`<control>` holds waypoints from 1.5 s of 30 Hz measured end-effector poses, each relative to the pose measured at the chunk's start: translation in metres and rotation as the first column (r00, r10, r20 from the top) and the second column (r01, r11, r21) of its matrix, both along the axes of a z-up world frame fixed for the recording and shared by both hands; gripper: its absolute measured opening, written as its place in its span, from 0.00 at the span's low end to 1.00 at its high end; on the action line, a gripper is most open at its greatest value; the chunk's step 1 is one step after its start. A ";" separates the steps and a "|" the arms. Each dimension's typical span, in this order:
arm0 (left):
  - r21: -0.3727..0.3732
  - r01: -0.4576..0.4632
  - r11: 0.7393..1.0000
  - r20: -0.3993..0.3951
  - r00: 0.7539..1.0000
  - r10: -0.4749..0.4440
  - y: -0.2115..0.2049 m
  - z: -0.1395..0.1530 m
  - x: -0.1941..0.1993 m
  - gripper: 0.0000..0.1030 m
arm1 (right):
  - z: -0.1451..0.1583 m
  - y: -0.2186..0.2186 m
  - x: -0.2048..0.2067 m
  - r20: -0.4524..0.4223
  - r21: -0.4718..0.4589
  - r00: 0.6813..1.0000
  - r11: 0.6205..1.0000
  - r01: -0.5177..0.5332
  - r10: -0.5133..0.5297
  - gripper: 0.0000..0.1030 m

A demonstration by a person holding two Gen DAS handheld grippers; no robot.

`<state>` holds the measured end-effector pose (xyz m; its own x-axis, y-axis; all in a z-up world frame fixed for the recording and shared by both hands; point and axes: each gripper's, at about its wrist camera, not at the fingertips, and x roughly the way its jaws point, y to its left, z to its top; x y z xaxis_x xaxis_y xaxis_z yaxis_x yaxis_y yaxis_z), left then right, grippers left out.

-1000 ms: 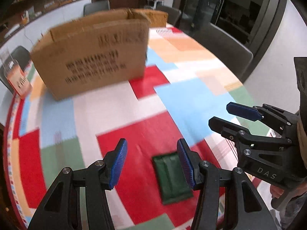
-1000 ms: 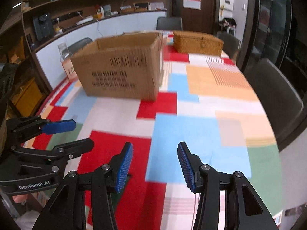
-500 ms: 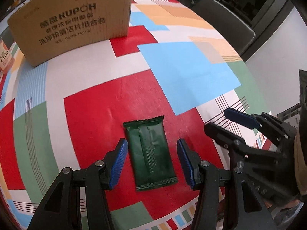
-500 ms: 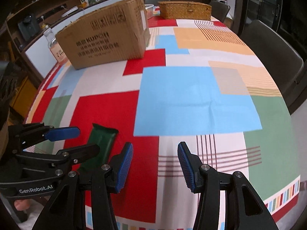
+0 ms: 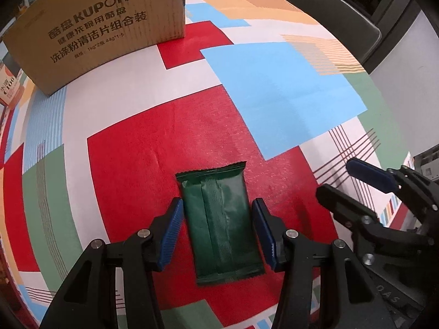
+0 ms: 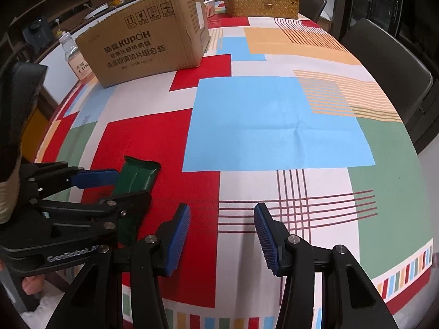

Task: Organize snacks
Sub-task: 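Lower the left tool to the green packet and grasp it, then lift the green packet with the left tool and carry it over the box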

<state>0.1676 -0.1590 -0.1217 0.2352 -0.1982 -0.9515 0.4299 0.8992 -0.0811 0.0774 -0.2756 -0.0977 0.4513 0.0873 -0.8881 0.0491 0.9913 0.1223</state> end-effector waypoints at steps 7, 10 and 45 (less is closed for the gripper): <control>-0.014 0.003 1.000 0.005 1.000 -0.003 0.003 0.000 0.002 0.44 | -0.003 -0.003 0.002 -0.011 0.002 1.000 1.000 0.012 -0.012 0.48; -0.028 -0.005 1.000 0.004 1.000 0.005 0.007 0.002 0.003 0.44 | -0.004 -0.002 0.005 -0.016 0.007 1.000 1.000 0.013 -0.012 0.48; -0.225 -0.090 0.970 0.290 0.944 0.155 0.080 0.098 0.020 0.43 | 0.074 0.037 0.053 0.181 -0.062 0.982 0.997 -0.042 0.053 0.48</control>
<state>0.1880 -0.0791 -0.0238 0.5409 -0.3331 -0.7723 0.3507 0.9239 -0.1528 0.1300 -0.2384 -0.0241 0.6028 0.0638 -0.7954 -0.0162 0.9976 0.0678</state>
